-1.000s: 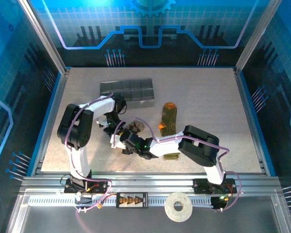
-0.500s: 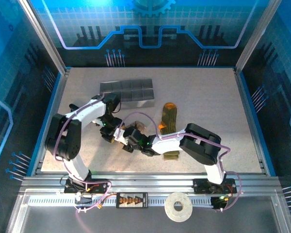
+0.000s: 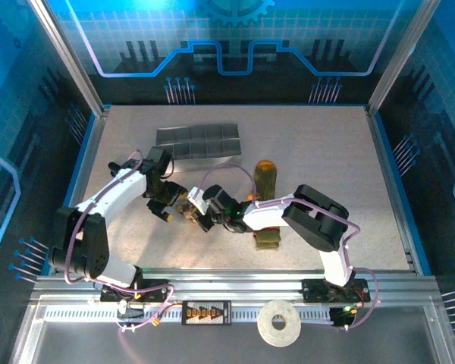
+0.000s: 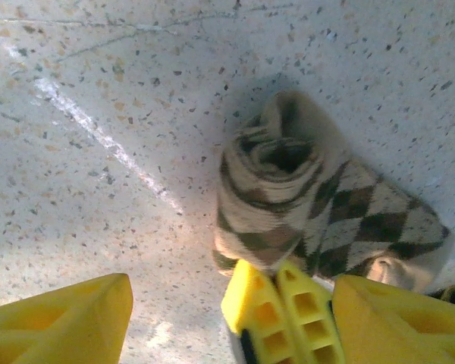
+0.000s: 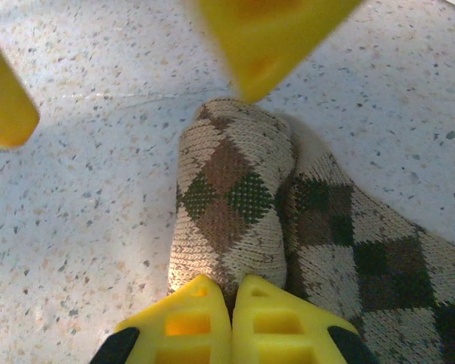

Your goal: Roll the socks

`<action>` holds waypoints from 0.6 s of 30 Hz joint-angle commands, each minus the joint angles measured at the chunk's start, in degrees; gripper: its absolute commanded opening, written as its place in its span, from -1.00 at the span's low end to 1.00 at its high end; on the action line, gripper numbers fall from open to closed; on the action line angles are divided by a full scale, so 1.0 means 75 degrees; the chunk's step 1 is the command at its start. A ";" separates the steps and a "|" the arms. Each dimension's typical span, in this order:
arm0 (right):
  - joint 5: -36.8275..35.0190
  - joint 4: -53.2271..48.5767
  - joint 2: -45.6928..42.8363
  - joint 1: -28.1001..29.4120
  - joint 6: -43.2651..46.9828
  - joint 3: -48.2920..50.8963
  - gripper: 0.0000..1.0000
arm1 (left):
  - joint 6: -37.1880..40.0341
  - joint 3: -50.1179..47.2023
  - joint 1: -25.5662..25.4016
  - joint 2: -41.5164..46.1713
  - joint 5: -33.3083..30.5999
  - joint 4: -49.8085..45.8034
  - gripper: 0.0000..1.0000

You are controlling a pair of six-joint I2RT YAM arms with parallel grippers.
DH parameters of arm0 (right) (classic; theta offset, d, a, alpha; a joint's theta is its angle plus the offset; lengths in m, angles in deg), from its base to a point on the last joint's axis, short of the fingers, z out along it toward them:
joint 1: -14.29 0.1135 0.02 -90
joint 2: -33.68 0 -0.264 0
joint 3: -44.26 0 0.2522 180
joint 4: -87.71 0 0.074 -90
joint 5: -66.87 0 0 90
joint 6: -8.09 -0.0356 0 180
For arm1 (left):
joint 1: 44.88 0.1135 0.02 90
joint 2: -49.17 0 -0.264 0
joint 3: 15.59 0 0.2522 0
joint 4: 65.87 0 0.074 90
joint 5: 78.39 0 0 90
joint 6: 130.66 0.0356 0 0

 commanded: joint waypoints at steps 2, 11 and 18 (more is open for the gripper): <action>0.0552 -0.2217 0.1004 -0.0595 -0.1114 0.0580 -1.00 | 0.0817 -0.0535 0.0014 0.0415 0.0364 0.0891 0.37; 0.1411 -0.1939 0.1285 -0.0952 -0.2050 0.0831 -1.00 | 0.1559 -0.1010 -0.0089 0.0231 0.0317 0.2284 0.24; 0.1882 -0.1883 0.1576 -0.1195 -0.2679 0.0929 -1.00 | 0.2063 -0.0970 -0.0126 -0.0479 0.0146 0.2642 0.09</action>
